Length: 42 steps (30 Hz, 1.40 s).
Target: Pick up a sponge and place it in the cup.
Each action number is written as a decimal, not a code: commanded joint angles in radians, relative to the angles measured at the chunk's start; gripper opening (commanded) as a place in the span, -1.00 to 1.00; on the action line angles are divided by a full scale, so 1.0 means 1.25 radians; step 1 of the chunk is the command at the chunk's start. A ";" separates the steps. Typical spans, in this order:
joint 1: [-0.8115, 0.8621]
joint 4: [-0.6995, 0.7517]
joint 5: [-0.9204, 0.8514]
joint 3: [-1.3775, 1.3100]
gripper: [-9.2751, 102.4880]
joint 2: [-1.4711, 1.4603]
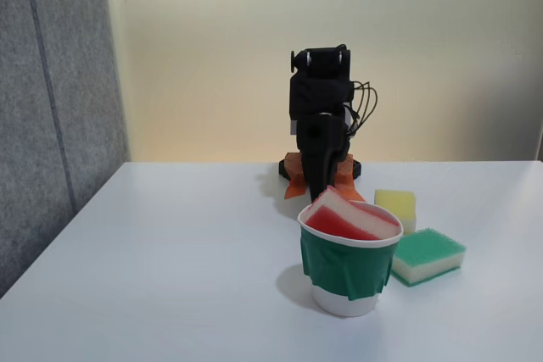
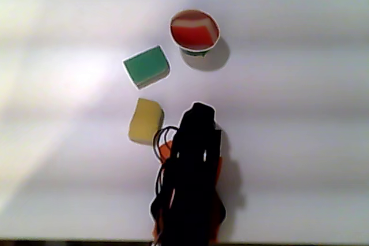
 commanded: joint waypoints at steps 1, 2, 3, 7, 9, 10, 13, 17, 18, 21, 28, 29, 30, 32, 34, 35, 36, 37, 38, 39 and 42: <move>0.013 0.012 0.018 0.036 -0.83 0.007; 0.013 0.012 0.020 0.036 -0.83 0.007; 0.013 0.012 0.020 0.036 -0.83 0.007; 0.002 0.012 0.004 0.036 -0.83 0.009; -0.009 0.012 0.001 0.036 -0.83 0.009; -0.013 0.012 0.001 0.036 -0.83 0.009; -0.021 0.013 0.007 0.036 -0.83 0.009; -0.021 0.013 0.016 0.036 -0.83 0.009; -0.021 0.013 0.016 0.036 -0.83 0.009; -0.021 0.013 0.016 0.036 -0.83 0.009; -0.021 0.013 0.016 0.036 -0.83 0.009; -0.021 0.013 0.016 0.036 -0.83 0.009; -0.021 0.013 0.016 0.036 -0.83 0.009; -0.021 0.013 0.016 0.036 -0.83 0.009; -0.021 0.013 0.016 0.036 -0.83 0.009; -0.021 0.013 0.016 0.036 -0.83 0.009; -0.021 0.013 0.016 0.036 -0.83 0.009; -0.021 0.013 0.016 0.036 -0.83 0.009; -0.021 0.013 0.016 0.036 -0.83 0.009; -0.021 0.013 0.016 0.036 -0.83 0.009; -0.021 0.013 0.016 0.036 -0.83 0.009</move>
